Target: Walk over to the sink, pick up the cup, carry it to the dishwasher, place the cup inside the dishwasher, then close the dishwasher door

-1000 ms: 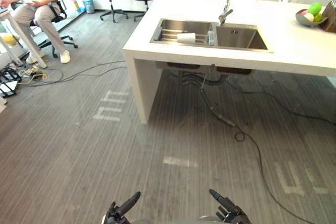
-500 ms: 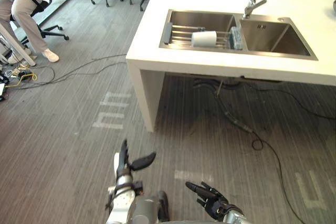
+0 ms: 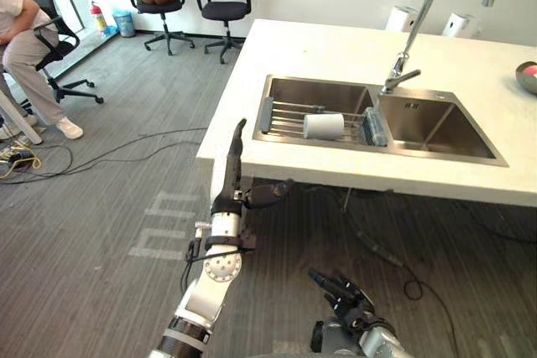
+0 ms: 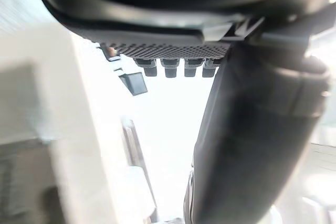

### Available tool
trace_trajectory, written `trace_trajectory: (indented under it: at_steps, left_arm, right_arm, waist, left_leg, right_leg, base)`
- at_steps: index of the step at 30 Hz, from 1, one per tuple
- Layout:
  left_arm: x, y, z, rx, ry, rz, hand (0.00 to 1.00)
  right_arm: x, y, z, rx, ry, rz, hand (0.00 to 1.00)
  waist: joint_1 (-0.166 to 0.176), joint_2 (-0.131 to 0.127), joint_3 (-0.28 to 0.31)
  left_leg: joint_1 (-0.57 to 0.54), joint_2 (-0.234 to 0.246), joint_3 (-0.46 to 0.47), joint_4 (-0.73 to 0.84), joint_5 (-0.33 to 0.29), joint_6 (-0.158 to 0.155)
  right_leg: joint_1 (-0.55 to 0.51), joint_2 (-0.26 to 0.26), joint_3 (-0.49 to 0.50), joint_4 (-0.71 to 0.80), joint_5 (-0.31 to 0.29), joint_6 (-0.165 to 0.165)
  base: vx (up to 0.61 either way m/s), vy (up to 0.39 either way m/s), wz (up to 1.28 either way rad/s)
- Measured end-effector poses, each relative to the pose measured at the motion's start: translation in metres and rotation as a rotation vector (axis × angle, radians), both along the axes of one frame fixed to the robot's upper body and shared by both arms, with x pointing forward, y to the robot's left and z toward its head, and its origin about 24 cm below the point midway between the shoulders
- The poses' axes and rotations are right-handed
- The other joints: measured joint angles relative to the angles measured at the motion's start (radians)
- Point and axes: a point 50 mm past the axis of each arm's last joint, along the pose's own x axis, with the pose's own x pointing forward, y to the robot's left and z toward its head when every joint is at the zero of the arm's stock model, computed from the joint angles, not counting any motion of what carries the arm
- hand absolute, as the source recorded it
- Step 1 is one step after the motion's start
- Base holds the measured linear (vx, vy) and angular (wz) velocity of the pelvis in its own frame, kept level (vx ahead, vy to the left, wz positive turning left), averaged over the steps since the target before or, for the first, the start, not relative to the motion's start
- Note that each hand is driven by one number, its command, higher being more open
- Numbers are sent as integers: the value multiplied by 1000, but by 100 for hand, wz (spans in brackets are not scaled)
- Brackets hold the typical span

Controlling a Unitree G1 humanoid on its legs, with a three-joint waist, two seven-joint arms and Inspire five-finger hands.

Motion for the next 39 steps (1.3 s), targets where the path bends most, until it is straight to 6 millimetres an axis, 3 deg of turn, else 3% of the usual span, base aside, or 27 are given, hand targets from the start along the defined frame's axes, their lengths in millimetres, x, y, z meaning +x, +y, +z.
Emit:
trace_trajectory:
  at_steps: [1, 3, 4, 7, 8, 9, 11, 13, 14, 16, 17, 19, 21, 27, 34, 37, 38, 39]
  left_arm:
    - [-1, -1, 7, -7, -31, -6, 100]
    - [-3, -11, 9, -30, -32, -29, 100]
    - [-5, -15, 10, -30, -38, -47, 100]
    - [-10, -29, 20, -20, -81, -115, 100]
    - [-12, -31, 26, -27, -101, -128, 100]
    - [-13, -30, 32, -36, -126, -129, 100]
    - [-15, -29, 40, -35, -161, -144, 100]
    - [-17, -27, 46, -20, -188, -162, 100]
    - [-17, -23, 50, -8, -207, -168, 100]
    - [-14, -22, 58, 11, -244, -175, 100]
    - [-11, -23, 64, 17, -266, -183, 100]
    - [-10, -22, 66, 31, -276, -184, 100]
    - [-9, -18, 65, 61, -276, -183, 100]
    - [-7, -14, 61, 110, -235, -216, 100]
    - [-8, -34, 54, 284, -146, -443, 100]
    - [-5, -39, 59, 327, -144, -500, 100]
    - [-1, -33, 61, 348, -147, -490, 100]
    - [4, -25, 58, 361, -121, -462, 100]
  right_arm:
    - [-4, 2, -1, 4, 13, 15, 100]
    - [-1, -14, 1, -38, 23, 30, 100]
    - [-2, -17, 1, -44, 28, 33, 100]
    - [-6, -19, 0, -39, 70, 58, 100]
    - [-8, -18, 0, -34, 81, 66, 100]
    - [-11, -17, -1, -36, 97, 89, 100]
    - [-19, -20, -4, -39, 132, 95, 100]
    - [-28, -28, -9, -52, 187, 94, 100]
    - [-32, -31, -12, -57, 213, 93, 100]
    - [-32, -34, -13, -61, 225, 95, 100]
    - [-32, -35, -13, -63, 228, 92, 100]
    - [-32, -34, -14, -63, 228, 84, 100]
    - [-32, -35, -14, -63, 226, 76, 100]
    - [-33, -33, -15, -57, 229, 60, 100]
    - [-27, -28, -12, -81, 214, 125, 100]
    - [-24, -28, -10, -81, 202, 126, 100]
    - [-20, -29, -10, -83, 198, 132, 100]
    - [-22, -31, -11, -85, 220, 134, 100]
  waist:
    - [-3, -18, -11]
    - [-12, 52, -19]
    - [-14, 62, -25]
    - [-16, 65, -27]
    - [-14, 67, -24]
    - [-7, 69, -24]
    - [7, 59, -25]
    - [14, 59, -37]
    - [22, 59, -49]
    - [26, 64, -56]
    - [25, 78, -66]
    - [13, 66, -73]
    - [9, 71, -77]
    - [6, 68, -77]
    - [0, 52, -66]
    - [-11, 39, -71]
    - [-9, 40, -72]
    - [-9, 49, -81]
  left_leg:
    - [37, 6, -11, 37, -65, -31]
    - [42, 78, -24, 97, -86, -56]
    - [36, 90, -32, 118, -76, -71]
    - [-50, 156, -65, 345, 17, -80]
    - [-135, 202, -60, 523, 98, -69]
    - [-222, 256, -46, 690, 131, -53]
    - [-294, 280, -15, 760, 105, -42]
    - [-327, 254, 24, 634, 65, -36]
    - [-328, 219, 38, 466, 63, -38]
    - [-326, 166, 33, 178, 127, -48]
    - [-320, 142, 28, 17, 240, -61]
    - [-275, 109, 35, -79, 272, -52]
    - [-220, 69, 51, -200, 312, -42]
    - [-176, 59, 62, -256, 318, -38]
    - [-147, 60, 114, -230, 291, -29]
    - [-185, 70, 125, -170, 268, -10]
    - [-198, 78, 151, -163, 273, -8]
    - [-203, 95, 170, -154, 275, -13]
  right_leg:
    - [13, 6, 77, -32, 149, -31]
    - [12, 53, 44, 60, 45, -45]
    - [14, 58, 32, 76, 22, -54]
    - [78, 95, -8, 65, -43, -90]
    - [116, 122, -16, 33, -53, -104]
    - [161, 146, -18, -9, -60, -116]
    - [233, 164, -11, -78, -64, -128]
    - [292, 158, 3, -151, -40, -129]
    - [305, 148, 18, -177, -33, -124]
    - [302, 138, 35, -180, -29, -119]
    - [293, 141, 42, -175, -40, -100]
    - [291, 120, 47, -174, -49, -85]
    - [291, 91, 53, -179, -66, -59]
    - [297, 87, 75, -165, -67, -56]
    - [244, 74, 101, -30, -76, -42]
    - [221, 61, 65, -16, -71, -33]
    - [199, 30, 10, 59, -115, -67]
    - [199, -17, -64, 128, -148, -54]
  base:
    - [470, -373, -2]
    - [453, -375, 15]
    - [399, -347, 32]
    - [421, -402, 21]
    - [312, -262, 3]
    - [317, -245, -5]
    - [300, -167, -17]
    - [295, -93, -23]
    - [318, -9, -33]
    - [321, 43, -25]
    - [285, 86, -9]
    - [245, 86, 1]
    - [191, 101, 2]
    - [95, 48, -5]
    - [-53, 12, -22]
    - [-134, -3, -13]
    - [-130, -31, -40]
    - [-121, -49, -41]
